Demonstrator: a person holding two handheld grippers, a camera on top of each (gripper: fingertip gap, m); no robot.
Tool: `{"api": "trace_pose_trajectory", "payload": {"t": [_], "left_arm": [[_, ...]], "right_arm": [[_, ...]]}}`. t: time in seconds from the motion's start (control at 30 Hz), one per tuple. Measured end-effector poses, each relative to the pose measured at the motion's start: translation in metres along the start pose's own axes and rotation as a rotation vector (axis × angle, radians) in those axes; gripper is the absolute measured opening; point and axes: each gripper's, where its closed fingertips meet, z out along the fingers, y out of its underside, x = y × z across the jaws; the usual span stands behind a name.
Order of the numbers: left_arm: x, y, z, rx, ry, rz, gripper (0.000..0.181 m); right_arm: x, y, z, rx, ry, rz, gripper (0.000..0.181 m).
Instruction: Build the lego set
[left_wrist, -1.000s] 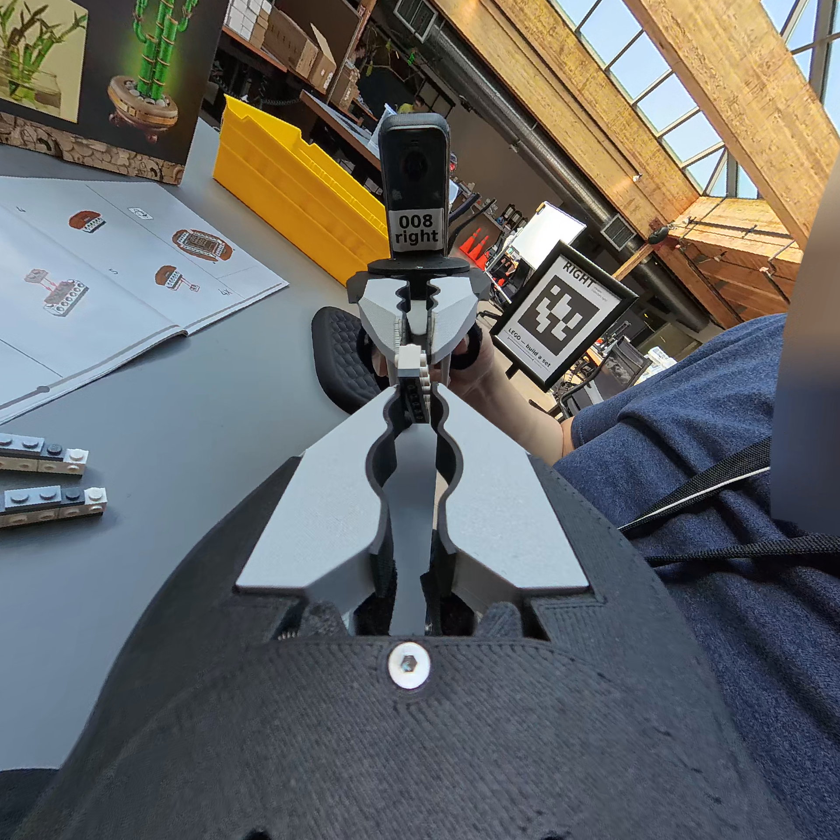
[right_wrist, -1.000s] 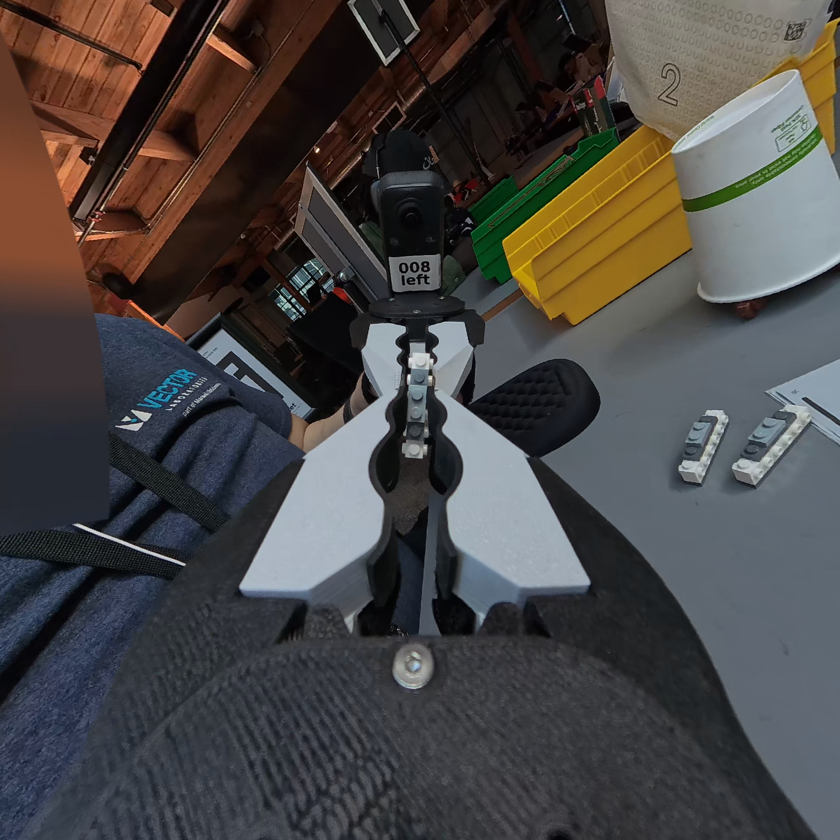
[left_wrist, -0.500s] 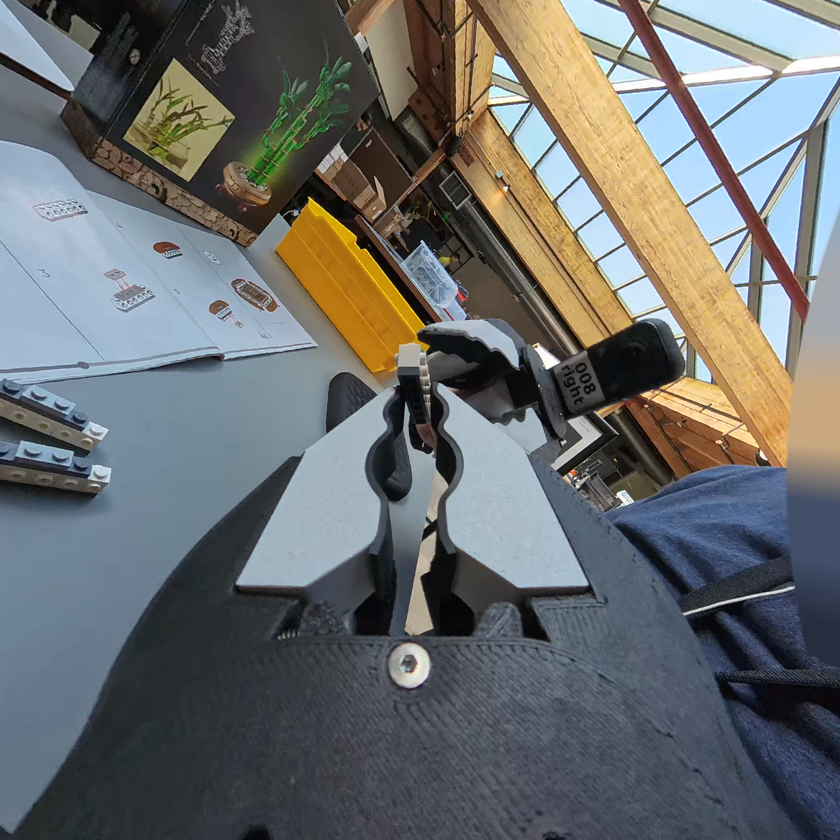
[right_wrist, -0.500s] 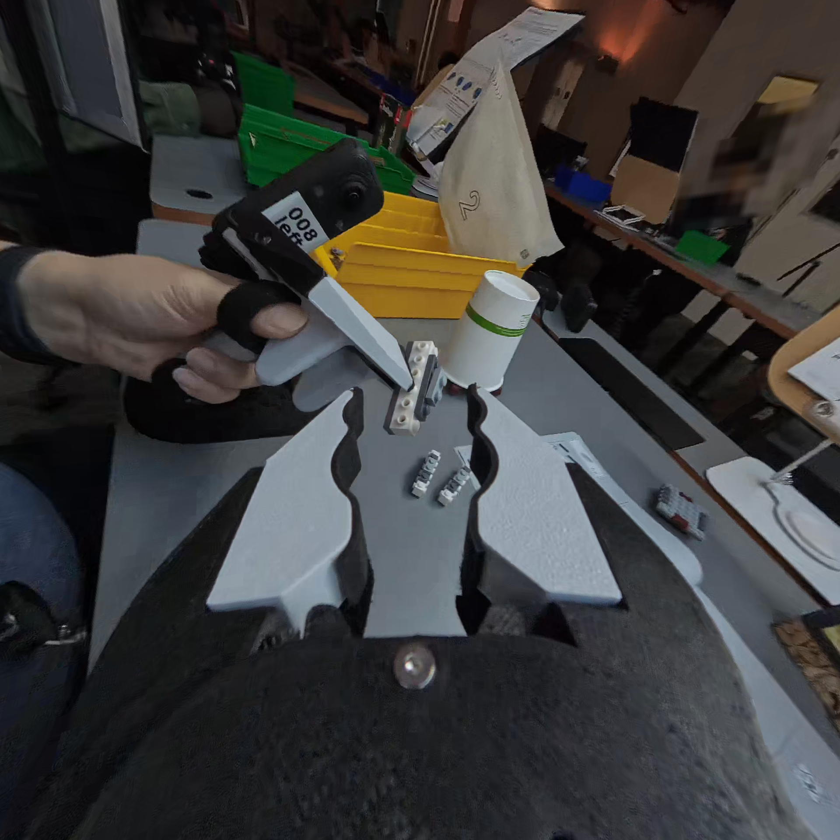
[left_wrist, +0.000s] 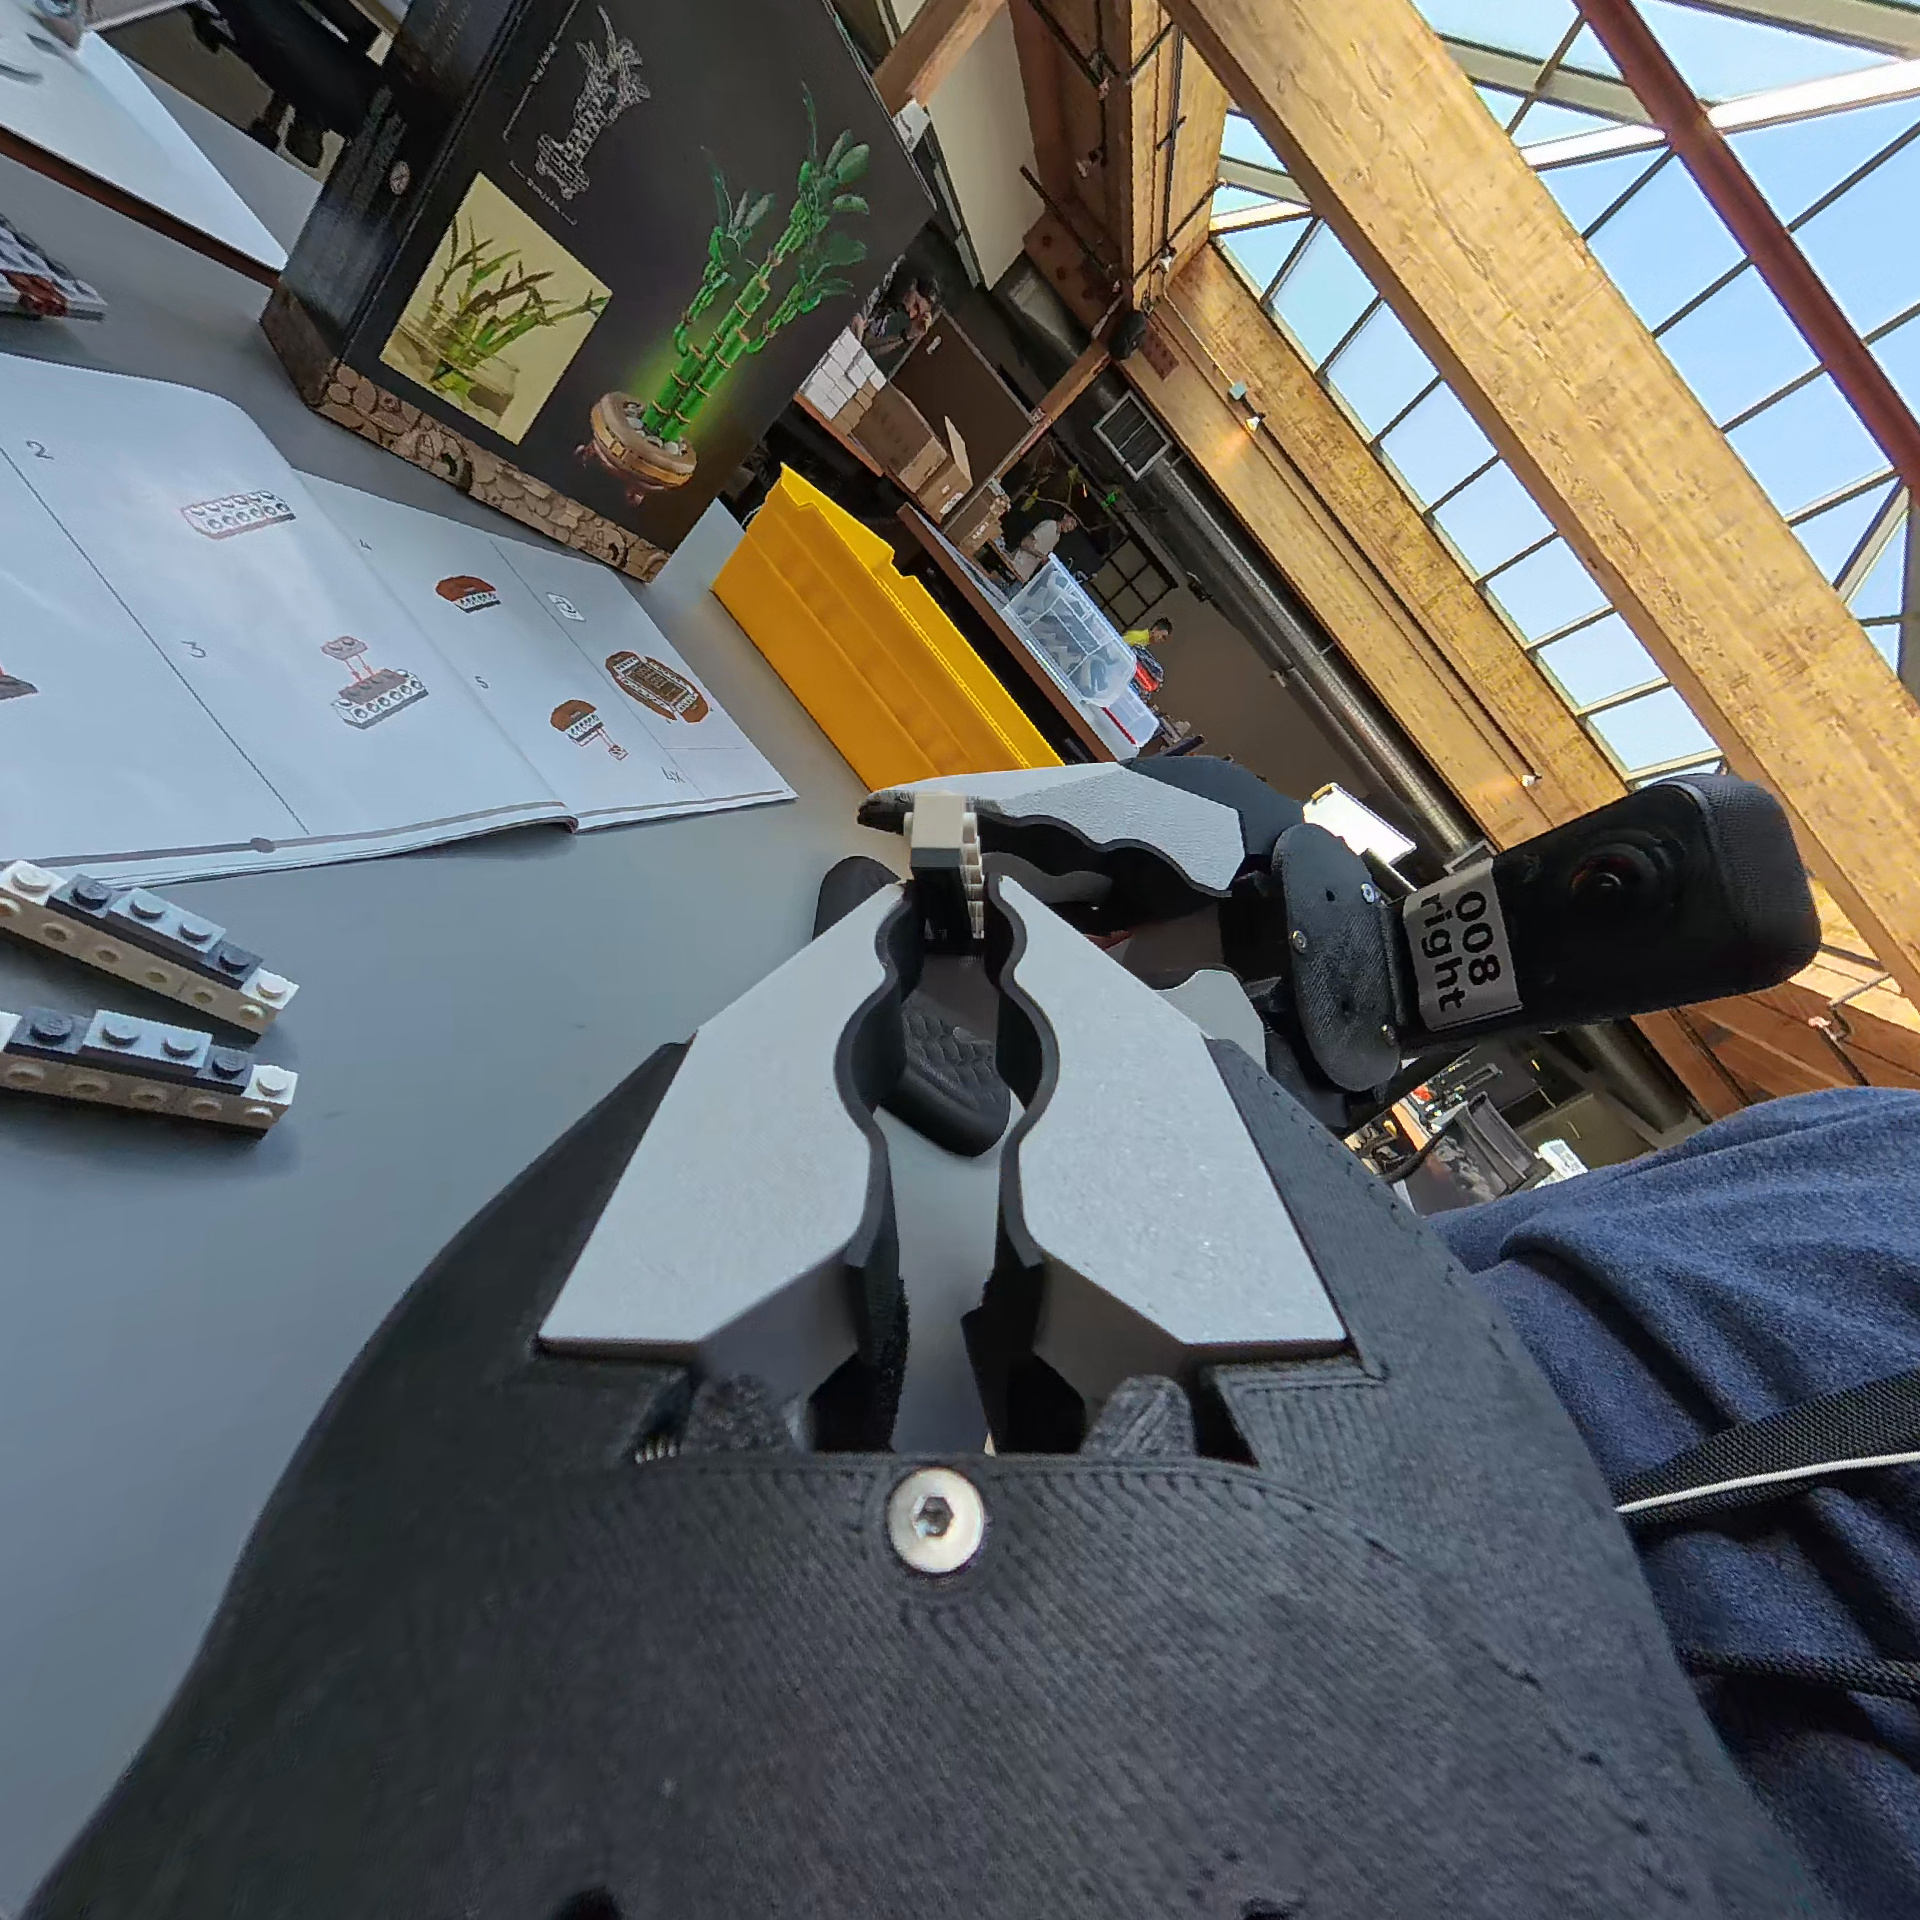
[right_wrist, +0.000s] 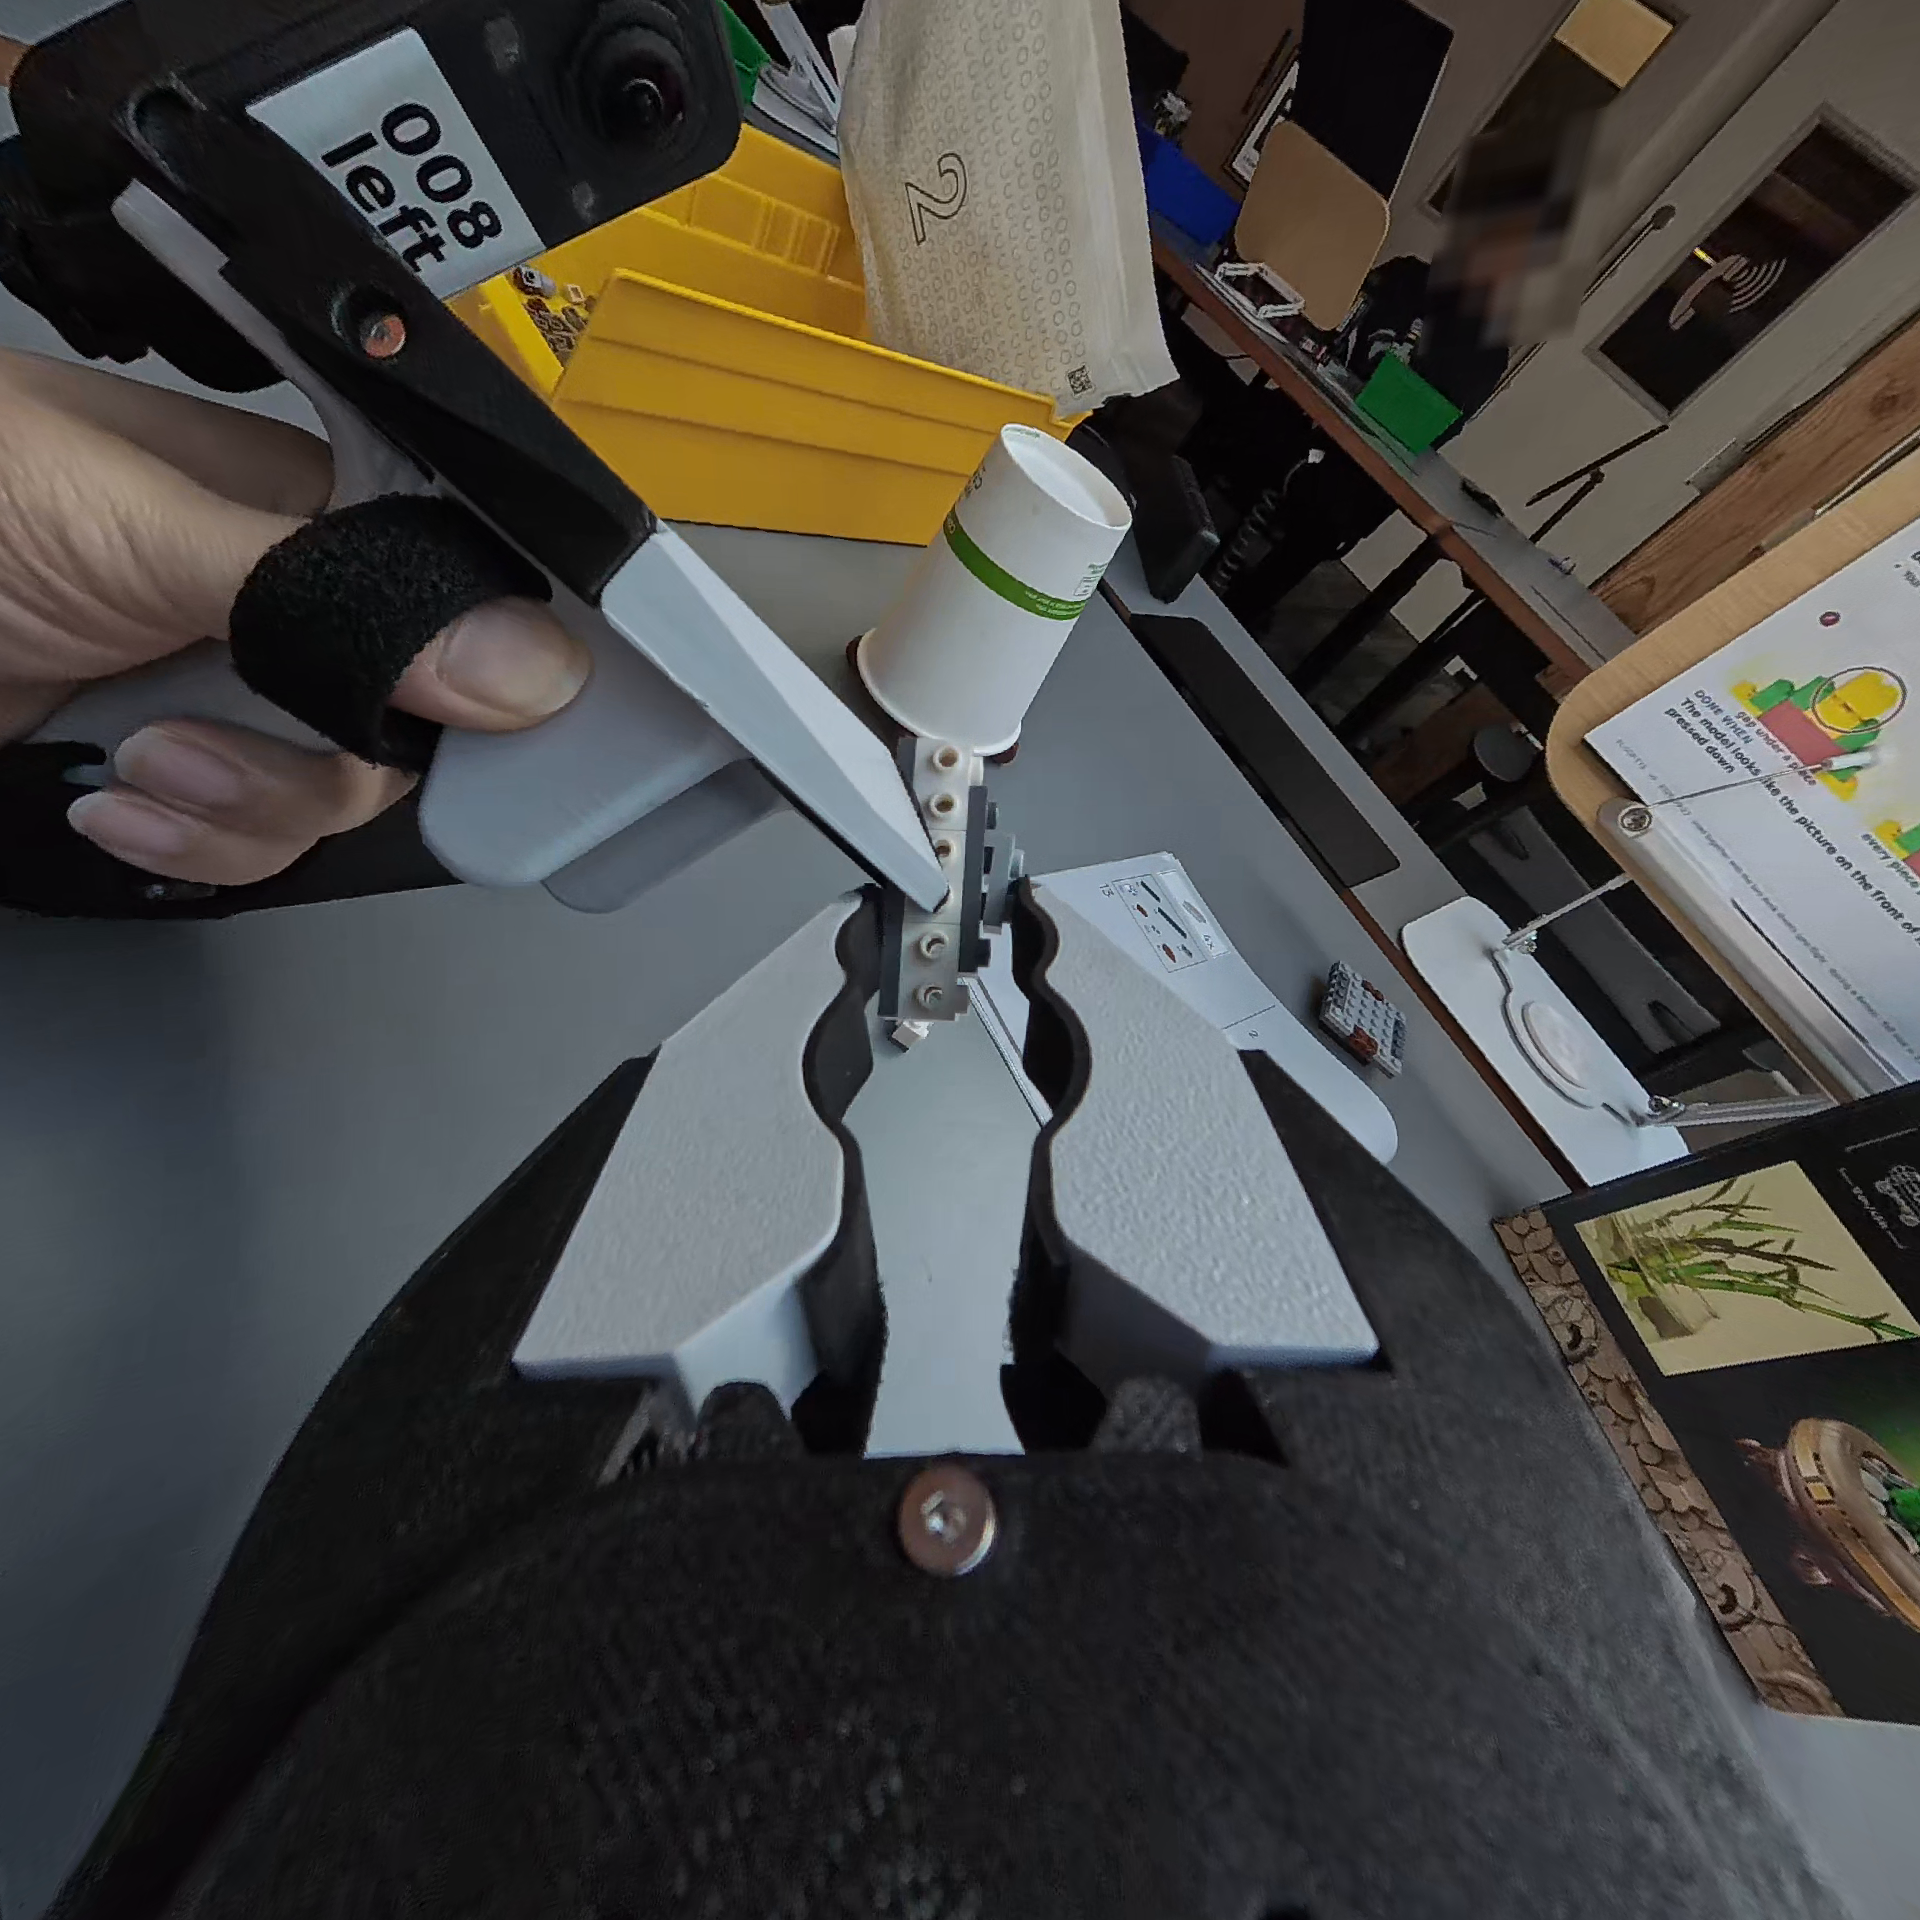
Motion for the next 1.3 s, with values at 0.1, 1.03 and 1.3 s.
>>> {"api": "trace_pose_trajectory", "payload": {"t": [0.1, 1.03, 1.3], "left_arm": [[0.001, 0.001, 0.0, -0.002, 0.005, 0.0, 0.008], [0.009, 0.009, -0.005, -0.171, 0.076, 0.061, 0.009], [0.004, 0.015, 0.001, -0.187, -0.042, 0.175, 0.008]], "right_arm": [[0.0, 0.0, -0.001, 0.009, -0.007, 0.035, 0.021], [-0.006, 0.004, -0.013, 0.094, -0.062, -0.128, 0.022], [-0.005, 0.005, -0.003, 0.034, -0.026, -0.103, 0.023]]}}
